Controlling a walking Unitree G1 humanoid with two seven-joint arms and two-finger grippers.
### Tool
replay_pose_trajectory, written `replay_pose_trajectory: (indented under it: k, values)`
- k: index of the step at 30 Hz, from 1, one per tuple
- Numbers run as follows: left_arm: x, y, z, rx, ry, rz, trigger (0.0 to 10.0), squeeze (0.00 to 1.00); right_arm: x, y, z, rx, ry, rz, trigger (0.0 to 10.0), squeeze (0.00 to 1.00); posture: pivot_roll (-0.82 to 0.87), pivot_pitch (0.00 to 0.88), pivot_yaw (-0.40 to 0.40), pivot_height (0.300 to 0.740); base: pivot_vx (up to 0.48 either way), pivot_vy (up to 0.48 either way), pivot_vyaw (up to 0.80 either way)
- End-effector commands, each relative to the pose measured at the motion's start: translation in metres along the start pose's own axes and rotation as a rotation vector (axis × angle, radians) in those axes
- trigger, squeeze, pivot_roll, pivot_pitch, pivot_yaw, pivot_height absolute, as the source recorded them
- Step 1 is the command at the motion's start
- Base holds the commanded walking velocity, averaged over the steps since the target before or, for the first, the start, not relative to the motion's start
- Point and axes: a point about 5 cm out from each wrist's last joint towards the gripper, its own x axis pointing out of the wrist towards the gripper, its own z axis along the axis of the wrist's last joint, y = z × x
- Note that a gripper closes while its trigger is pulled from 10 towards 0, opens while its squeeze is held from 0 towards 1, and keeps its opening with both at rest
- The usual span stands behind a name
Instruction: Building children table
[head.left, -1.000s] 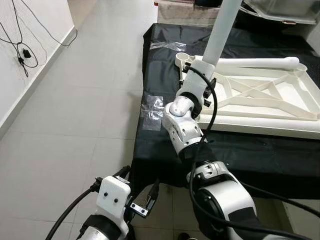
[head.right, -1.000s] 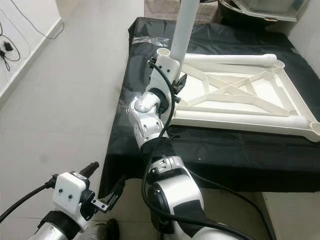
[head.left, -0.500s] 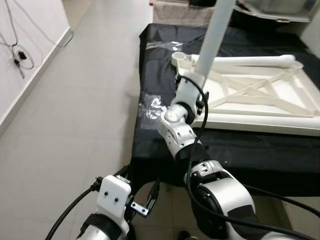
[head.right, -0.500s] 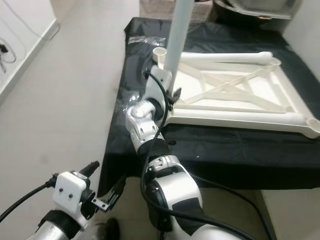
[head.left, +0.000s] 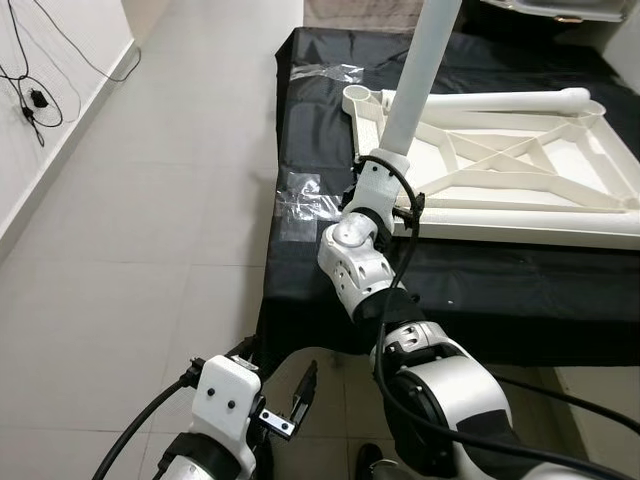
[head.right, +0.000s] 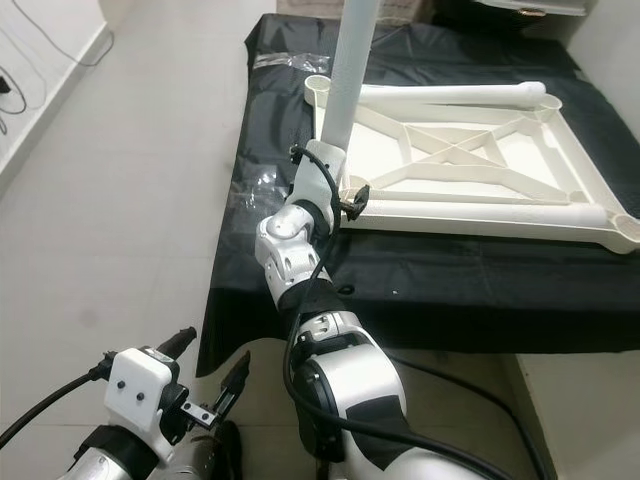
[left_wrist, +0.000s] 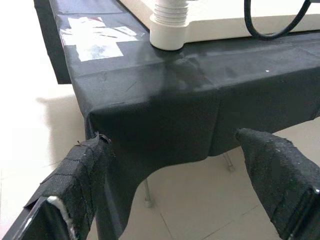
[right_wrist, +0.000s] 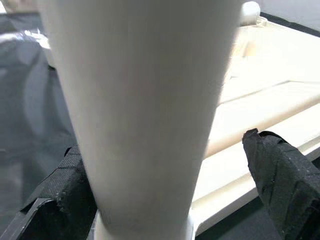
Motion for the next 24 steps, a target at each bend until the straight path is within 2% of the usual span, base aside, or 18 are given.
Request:
replay_pose_trajectory:
  k: [1, 5, 17, 21, 23, 24]
  values:
    - [-0.003, -0.001, -0.004, 0.007, 0.019, -0.004, 10.0, 0.00, -0.015, 0.005, -0.019, -0.003, 0.070, 0.049, 10.0, 0.00, 0.07, 0.248, -0.061, 0.740, 0.000, 0.000, 0.00]
    - [-0.002, -0.001, -0.004, 0.010, 0.021, -0.004, 10.0, 0.00, -0.018, -0.002, -0.023, -0.018, 0.063, 0.108, 10.0, 0.00, 0.07, 0.239, -0.060, 0.740, 0.000, 0.000, 0.00]
    - [-0.002, -0.001, -0.006, 0.010, 0.026, -0.005, 10.0, 0.00, -0.020, -0.013, -0.026, -0.034, 0.070, 0.137, 10.0, 0.00, 0.06, 0.226, -0.054, 0.740, 0.000, 0.000, 0.00]
    - [-0.003, -0.002, -0.007, 0.011, 0.027, -0.007, 10.0, 0.00, -0.022, -0.023, -0.027, -0.052, 0.074, 0.184, 10.0, 0.00, 0.06, 0.224, -0.055, 0.740, 0.000, 0.000, 0.00]
    - [-0.002, -0.001, -0.008, 0.012, 0.028, -0.008, 10.0, 0.00, -0.023, -0.037, -0.031, -0.082, 0.078, 0.214, 10.0, 0.00, 0.06, 0.216, -0.055, 0.740, 0.000, 0.000, 0.00]
    - [-0.002, -0.001, -0.008, 0.012, 0.028, -0.008, 10.0, 0.00, -0.023, -0.037, -0.031, -0.082, 0.078, 0.214, 10.0, 0.00, 0.06, 0.216, -0.055, 0.740, 0.000, 0.000, 0.00]
